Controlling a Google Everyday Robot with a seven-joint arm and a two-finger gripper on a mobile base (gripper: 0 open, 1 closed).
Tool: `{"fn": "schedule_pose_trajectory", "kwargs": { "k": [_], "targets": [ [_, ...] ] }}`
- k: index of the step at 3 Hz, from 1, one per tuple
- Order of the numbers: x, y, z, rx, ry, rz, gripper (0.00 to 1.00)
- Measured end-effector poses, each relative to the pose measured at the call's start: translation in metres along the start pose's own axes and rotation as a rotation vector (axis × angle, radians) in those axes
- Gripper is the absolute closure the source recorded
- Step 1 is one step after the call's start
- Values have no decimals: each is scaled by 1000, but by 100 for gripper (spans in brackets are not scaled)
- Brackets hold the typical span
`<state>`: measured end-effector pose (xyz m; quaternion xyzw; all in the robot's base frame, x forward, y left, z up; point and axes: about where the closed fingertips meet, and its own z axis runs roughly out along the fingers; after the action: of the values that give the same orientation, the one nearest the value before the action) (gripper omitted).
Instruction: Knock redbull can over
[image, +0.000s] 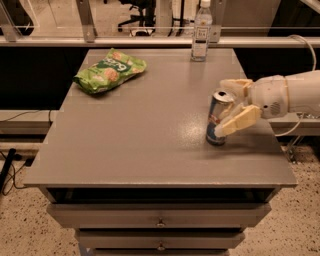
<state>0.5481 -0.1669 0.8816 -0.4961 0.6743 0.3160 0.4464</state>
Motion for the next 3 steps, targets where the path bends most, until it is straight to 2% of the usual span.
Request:
{"fn": "schedule_pose_trajectory", "kwargs": {
  "k": [1,2,3],
  "targets": [
    [-25,-7,38,-12,-56,6,0],
    [-57,-2,82,-59,-103,6,0],
    [-78,6,110,-101,-127,1,0]
  ]
}}
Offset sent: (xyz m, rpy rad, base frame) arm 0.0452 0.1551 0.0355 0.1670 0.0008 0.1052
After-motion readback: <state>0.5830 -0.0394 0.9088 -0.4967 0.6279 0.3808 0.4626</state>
